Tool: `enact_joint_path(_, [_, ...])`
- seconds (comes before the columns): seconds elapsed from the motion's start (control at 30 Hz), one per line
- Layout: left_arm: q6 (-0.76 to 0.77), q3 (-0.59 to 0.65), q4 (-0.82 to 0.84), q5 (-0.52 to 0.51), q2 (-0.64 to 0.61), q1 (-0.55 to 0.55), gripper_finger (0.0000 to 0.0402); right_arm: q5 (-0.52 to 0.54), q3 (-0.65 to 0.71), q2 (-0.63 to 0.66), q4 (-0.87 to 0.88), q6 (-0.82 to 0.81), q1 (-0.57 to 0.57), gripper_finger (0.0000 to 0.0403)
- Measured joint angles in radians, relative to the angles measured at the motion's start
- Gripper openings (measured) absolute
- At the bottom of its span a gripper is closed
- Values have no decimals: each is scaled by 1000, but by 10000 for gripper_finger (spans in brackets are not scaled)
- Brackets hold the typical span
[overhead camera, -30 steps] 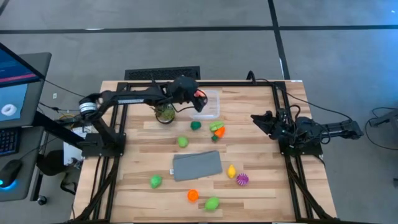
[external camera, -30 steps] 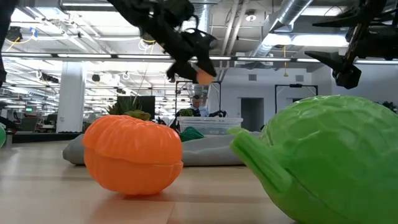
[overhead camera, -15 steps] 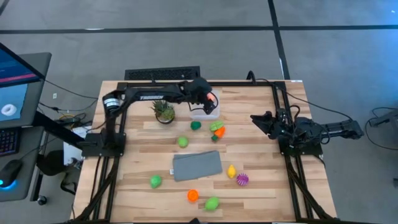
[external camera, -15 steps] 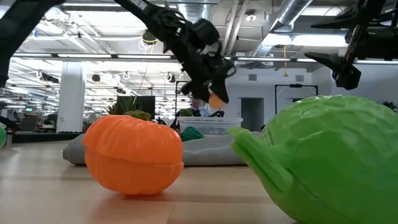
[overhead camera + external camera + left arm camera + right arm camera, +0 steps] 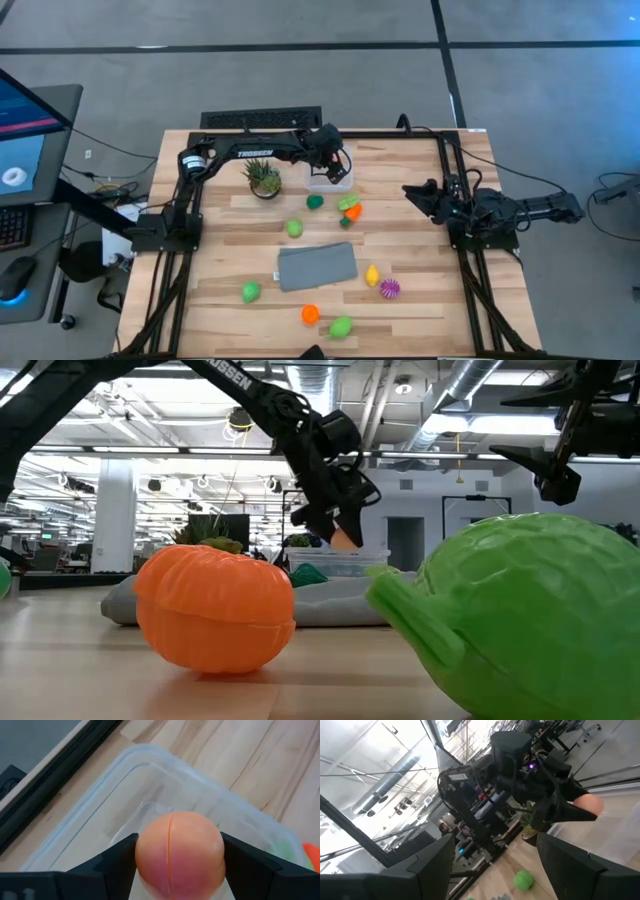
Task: Pick and placing Produce into tupperware
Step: Put the apricot into the bin
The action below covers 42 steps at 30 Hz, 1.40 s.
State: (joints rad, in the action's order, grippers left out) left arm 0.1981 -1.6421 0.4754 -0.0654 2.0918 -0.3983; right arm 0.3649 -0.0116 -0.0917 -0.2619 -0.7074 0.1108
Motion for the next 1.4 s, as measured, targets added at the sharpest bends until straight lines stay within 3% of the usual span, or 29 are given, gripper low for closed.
enact_joint_path(0.53, [0, 0, 58, 60, 0, -9, 249, 0, 0, 0, 0, 0, 0, 306])
enact_joint_path(1.4, [75, 0, 102, 60, 0, -9, 249, 0, 0, 0, 0, -27, 0, 306])
